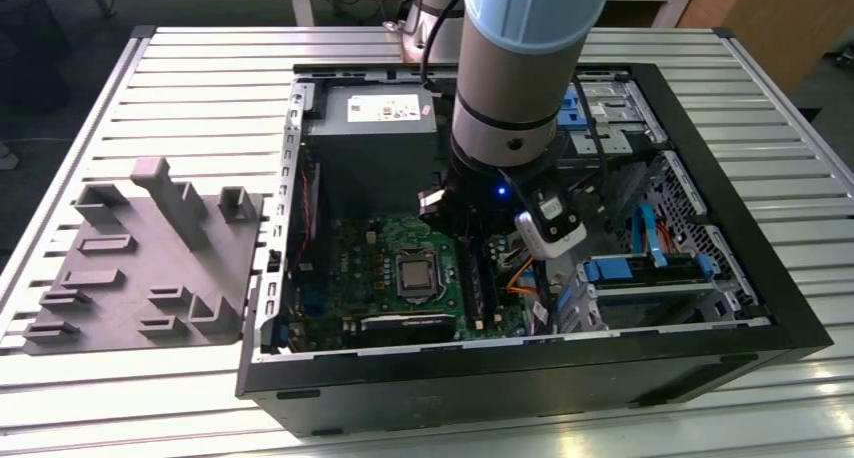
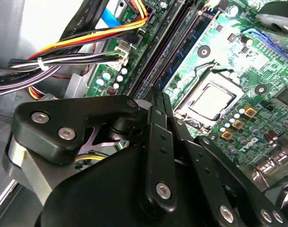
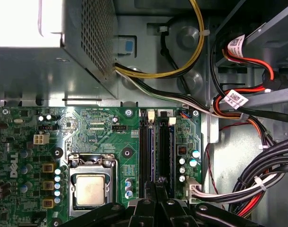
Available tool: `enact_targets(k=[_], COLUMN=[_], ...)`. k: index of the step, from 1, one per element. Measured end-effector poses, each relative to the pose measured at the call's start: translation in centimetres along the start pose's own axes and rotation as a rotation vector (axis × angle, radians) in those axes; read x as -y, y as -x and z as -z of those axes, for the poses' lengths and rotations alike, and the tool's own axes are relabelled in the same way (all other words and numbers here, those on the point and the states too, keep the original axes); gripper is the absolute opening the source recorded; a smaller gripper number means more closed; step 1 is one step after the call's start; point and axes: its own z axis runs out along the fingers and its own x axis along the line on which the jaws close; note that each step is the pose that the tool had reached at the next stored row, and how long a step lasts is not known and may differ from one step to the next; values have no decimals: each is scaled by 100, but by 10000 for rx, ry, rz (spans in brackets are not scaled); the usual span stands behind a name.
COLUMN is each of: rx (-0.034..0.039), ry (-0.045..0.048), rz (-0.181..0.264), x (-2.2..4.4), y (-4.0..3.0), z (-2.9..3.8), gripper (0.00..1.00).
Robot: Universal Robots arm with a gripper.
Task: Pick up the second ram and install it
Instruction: 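Insert the second ram into the second slot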
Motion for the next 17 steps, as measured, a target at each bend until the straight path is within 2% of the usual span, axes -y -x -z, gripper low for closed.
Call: enact_targets(k=[17], rx=[-1], ry=[44], rz=[-1], x=[2], y=[-14], z=[-25], gripper=[12])
